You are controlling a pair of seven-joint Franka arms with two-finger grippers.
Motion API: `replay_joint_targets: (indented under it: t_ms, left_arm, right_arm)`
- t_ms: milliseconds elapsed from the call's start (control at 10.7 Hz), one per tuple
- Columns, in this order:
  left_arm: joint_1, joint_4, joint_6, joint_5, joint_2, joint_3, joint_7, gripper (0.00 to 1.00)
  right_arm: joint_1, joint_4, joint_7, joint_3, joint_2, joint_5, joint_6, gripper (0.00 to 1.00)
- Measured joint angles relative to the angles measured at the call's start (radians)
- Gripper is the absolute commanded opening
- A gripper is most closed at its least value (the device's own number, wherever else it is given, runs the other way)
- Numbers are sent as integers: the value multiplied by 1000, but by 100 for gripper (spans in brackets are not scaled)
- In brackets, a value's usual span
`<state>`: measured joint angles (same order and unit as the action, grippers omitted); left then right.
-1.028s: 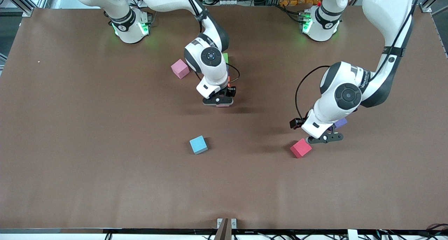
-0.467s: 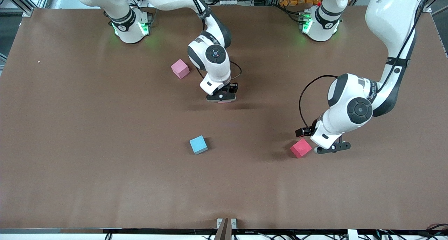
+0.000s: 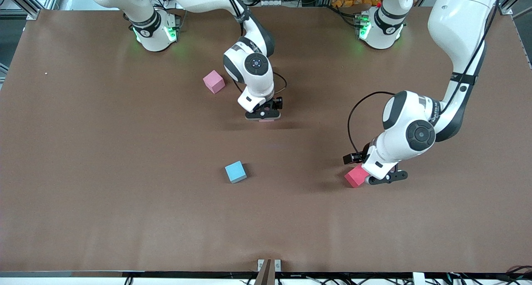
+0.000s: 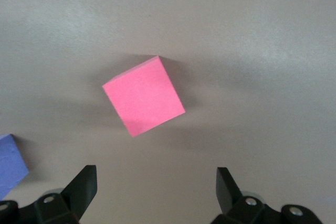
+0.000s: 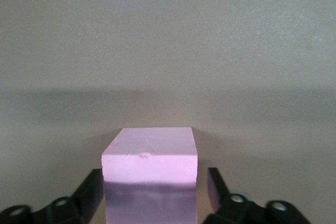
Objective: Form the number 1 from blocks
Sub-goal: 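Grasp the red cube with the left gripper while the right gripper withdraws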
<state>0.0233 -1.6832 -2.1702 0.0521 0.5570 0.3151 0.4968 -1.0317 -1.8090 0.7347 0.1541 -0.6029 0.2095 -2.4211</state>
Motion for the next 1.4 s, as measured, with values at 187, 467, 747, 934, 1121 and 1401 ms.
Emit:
replay_joint_targets:
  t_ms: [187,467,747,934,1121,1401]
  left_arm:
    - [4,20,-5,0,17,-15,-29,100]
    - [6,69,-18,0,58,-43,-47,100]
    - [29,110,-68,-1,107,-69,-7,100]
    - [56,115,-93,-1,125,-73,108,100]
    - [80,114,-93,11,132,-80,182,100]
    - [80,113,-74,62,134,-92,191,100]
  right_arm:
    - [14,-1,6,7,24,0,-1,100]
    - [158,-54,2,14,151,0,25,100]
    - [313,-82,-5,16,253,0,90,100]
    - [397,-94,-127,16,314,-3,127,100]
    - [493,-93,-347,17,376,-12,194,100]
    - [580,-35,-460,17,431,-137,328,100]
